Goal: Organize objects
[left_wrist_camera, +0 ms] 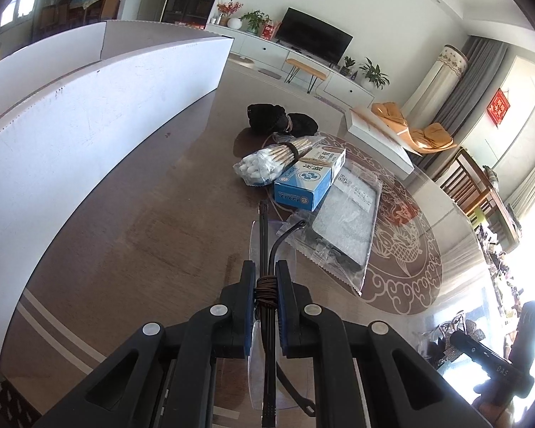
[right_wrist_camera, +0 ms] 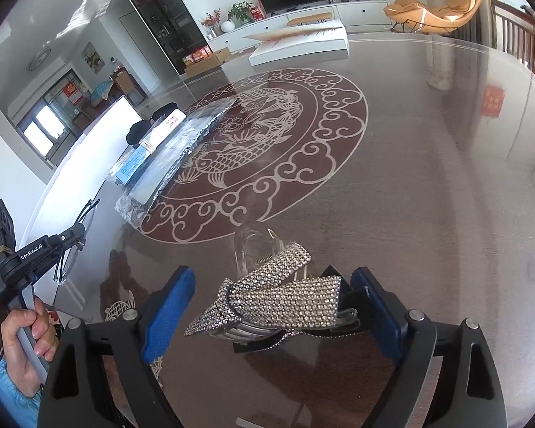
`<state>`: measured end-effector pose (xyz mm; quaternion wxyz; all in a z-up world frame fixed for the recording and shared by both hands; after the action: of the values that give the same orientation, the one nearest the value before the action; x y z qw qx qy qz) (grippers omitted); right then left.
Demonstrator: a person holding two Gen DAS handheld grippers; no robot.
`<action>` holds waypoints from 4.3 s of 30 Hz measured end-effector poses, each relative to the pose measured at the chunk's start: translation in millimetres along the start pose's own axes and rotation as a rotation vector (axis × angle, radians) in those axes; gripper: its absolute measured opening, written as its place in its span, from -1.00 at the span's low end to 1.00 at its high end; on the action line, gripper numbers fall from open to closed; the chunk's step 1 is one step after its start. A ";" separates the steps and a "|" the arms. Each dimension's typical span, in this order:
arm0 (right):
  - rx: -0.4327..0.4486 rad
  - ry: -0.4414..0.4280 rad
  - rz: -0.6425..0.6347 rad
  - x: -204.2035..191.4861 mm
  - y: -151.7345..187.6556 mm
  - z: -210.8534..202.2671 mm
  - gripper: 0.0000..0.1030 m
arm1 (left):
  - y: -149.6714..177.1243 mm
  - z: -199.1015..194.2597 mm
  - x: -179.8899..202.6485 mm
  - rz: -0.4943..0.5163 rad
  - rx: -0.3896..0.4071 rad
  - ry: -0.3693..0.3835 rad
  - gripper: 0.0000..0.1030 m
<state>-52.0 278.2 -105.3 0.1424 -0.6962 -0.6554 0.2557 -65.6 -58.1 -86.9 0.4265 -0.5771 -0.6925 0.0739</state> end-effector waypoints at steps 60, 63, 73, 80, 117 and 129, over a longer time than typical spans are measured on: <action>0.303 -0.403 -0.507 -360.1 -130.4 -80.0 0.48 | -129.9 -202.8 -144.3 -0.275 0.329 -0.188 -0.79; 0.278 -0.448 -0.542 -433.1 -135.7 -66.6 0.48 | -117.9 -193.2 -203.7 -0.404 0.230 -0.313 -0.76; 0.077 -0.349 -0.590 -525.1 -119.5 13.7 0.91 | -97.7 -161.4 -222.3 -0.401 0.082 -0.405 0.98; 0.207 -0.308 -0.607 -456.1 -116.9 -22.9 1.00 | -97.3 -149.8 -187.3 -0.319 0.142 -0.427 0.98; 0.103 0.278 -0.201 12.6 -3.6 6.4 1.00 | 49.8 11.3 103.3 0.336 -0.102 -0.139 0.98; 0.062 0.286 -0.205 13.9 -0.8 13.3 1.00 | 63.9 32.8 92.8 0.342 -0.164 -0.172 0.98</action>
<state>-59.7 290.2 -118.2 0.2809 -0.6504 -0.6878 0.1583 -38.0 55.3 -98.4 0.2986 -0.7106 -0.6221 0.1376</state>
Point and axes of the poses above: each gripper's, at about its wrist camera, not at the fingertips, and z roughly the way its jaws point, x to its right, y to its underside, the point moved 7 cm from there along z, roughly the way its jaws point, and after that the axes turned 12 degrees about y, right-handed, at the moved point
